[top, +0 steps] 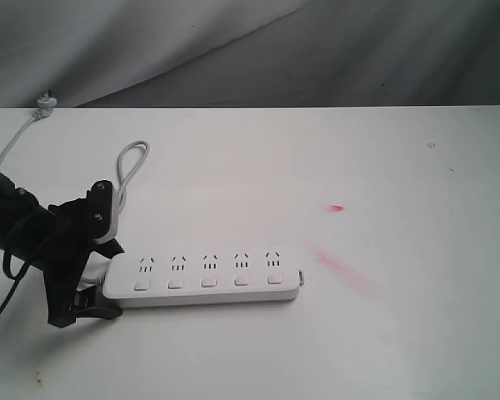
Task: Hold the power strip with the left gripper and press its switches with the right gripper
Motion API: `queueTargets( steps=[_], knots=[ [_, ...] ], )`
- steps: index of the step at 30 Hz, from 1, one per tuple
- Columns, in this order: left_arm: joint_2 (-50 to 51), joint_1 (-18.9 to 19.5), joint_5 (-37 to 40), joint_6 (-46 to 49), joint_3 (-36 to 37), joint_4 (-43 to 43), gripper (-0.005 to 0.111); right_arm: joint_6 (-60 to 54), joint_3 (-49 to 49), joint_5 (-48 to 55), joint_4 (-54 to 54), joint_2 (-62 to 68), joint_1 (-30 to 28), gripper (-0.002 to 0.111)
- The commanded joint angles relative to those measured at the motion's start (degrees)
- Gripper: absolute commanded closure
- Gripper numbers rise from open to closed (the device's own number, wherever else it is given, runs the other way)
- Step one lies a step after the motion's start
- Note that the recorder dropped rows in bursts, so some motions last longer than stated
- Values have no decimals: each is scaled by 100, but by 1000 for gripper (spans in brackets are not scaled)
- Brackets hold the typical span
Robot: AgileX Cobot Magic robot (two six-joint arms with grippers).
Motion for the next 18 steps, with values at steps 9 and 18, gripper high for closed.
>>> queueTargets(
  steps=[9,18],
  knots=[
    [-5,14,-186,33,-29,-84,26,19,19,9,-24,-30,-47,108],
    [-5,14,-201,33,-29,-125,32,19,19,9,-24,-30,-47,108]
  ],
)
